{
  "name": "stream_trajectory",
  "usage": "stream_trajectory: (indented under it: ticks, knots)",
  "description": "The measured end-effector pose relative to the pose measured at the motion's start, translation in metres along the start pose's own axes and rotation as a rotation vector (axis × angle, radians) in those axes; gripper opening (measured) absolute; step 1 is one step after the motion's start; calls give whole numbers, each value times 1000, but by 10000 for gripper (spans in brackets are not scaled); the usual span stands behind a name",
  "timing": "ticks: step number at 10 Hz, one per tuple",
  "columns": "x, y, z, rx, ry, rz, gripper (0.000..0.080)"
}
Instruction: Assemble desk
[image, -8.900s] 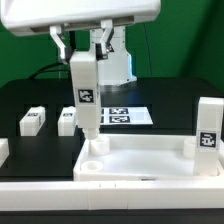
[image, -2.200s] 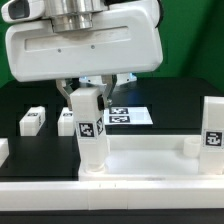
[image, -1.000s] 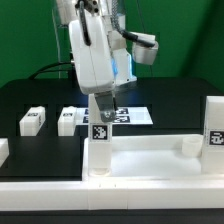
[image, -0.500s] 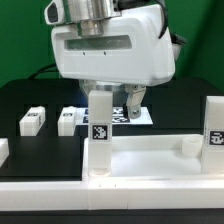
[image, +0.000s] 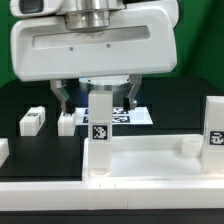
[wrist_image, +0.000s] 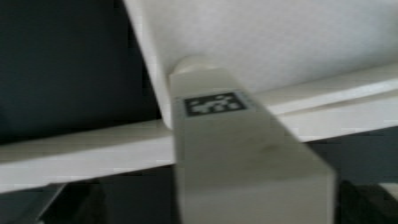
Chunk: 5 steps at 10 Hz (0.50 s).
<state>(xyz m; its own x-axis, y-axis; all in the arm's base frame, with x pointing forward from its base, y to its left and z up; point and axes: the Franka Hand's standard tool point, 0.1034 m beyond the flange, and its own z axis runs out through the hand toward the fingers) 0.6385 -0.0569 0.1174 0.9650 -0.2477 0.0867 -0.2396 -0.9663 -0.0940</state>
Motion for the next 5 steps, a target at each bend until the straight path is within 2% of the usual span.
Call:
stream_trajectory:
  ticks: [2,3,4,5]
  knots:
    - [0,-1,0,2,0,61,412]
    - [0,-1,0,1,-1,135,412]
    - [0,1,1,-1,-1,191,292]
    - [0,2,1,-2,-1,274,292]
